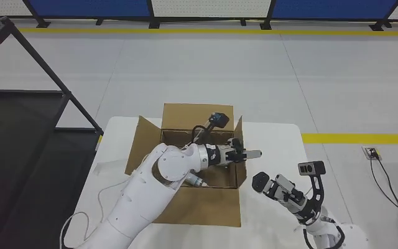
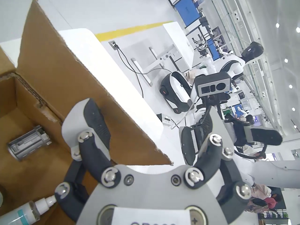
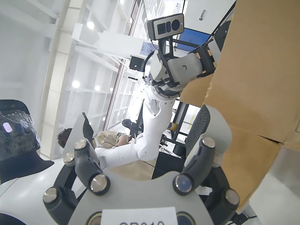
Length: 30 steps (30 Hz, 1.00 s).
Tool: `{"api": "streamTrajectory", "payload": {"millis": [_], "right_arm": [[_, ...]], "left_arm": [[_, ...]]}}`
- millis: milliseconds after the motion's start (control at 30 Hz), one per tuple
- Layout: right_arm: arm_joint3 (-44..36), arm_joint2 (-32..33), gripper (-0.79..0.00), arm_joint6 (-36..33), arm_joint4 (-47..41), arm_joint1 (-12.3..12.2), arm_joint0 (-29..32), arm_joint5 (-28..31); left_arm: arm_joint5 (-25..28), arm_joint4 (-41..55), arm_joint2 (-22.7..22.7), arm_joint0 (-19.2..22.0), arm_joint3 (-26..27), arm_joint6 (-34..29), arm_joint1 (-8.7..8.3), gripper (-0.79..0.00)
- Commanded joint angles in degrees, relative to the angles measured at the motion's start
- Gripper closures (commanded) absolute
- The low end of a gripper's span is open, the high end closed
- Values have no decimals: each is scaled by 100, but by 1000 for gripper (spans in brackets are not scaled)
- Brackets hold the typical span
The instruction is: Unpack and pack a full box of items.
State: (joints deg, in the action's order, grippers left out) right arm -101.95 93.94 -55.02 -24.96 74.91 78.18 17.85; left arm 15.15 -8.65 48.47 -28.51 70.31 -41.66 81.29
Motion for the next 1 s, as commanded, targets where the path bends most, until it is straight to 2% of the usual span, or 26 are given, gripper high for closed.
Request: {"api": "streamTrajectory", "payload": {"millis": [0,400,667,833,967], "right_arm": [[-10,10,-785,-9,-1,-17,9,-2],[-88,-46,-785,-250,-2,-118,-135,-11],[2,-29,-785,285,799,-192,-239,-491],[117,147,-785,555,993,-243,-328,-652],[192,60,-785,692,1088,-265,-476,-842]], "left_arm": [[26,67,-129,145,-225,51,72,-785],[113,269,-682,694,-1166,335,465,-785],[251,314,-764,928,-1602,440,631,-785],[425,247,-568,836,-1584,432,577,-785],[376,-130,-209,454,-988,711,403,-785]]}}
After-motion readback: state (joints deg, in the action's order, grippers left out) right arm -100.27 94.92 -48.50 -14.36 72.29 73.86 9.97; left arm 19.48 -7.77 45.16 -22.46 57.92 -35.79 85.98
